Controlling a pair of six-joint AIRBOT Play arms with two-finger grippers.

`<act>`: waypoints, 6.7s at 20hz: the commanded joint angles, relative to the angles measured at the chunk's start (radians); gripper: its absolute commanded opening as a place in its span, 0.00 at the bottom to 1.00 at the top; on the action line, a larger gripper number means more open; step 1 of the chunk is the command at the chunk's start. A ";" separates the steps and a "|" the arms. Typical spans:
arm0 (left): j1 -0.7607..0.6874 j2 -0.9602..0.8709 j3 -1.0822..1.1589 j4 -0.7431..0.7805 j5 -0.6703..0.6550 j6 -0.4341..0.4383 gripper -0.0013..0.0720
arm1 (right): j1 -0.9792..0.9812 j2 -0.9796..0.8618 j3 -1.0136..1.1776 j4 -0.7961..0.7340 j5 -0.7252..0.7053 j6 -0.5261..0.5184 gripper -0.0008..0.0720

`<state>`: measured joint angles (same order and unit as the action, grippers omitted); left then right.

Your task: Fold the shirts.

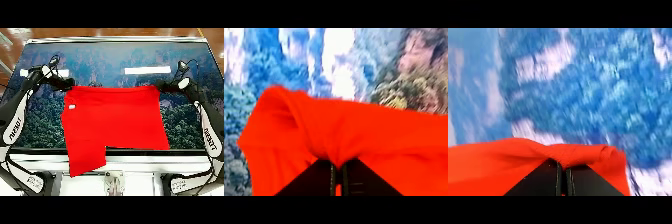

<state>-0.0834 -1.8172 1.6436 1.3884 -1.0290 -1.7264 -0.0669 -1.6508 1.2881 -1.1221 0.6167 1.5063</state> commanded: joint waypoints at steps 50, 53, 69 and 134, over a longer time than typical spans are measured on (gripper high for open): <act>0.208 0.724 -1.215 -0.447 -0.141 0.365 0.08 | -0.522 0.295 -0.631 -0.020 0.745 -0.306 0.96; 0.208 0.764 -1.201 -0.447 -0.153 0.365 0.08 | -0.522 0.295 -0.680 0.059 0.677 -0.306 0.84; 0.210 0.628 -0.633 -0.429 -0.078 0.394 0.08 | -0.103 0.269 -0.275 0.136 0.420 -0.256 0.10; -0.403 -0.034 -0.074 -0.941 0.200 0.411 0.07 | -0.151 0.684 -0.087 0.389 0.661 0.092 0.10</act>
<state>-0.5903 -1.9072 1.5631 0.3214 -0.7570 -1.2945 -0.2306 -0.9504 1.2011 -0.7265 1.3411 1.5867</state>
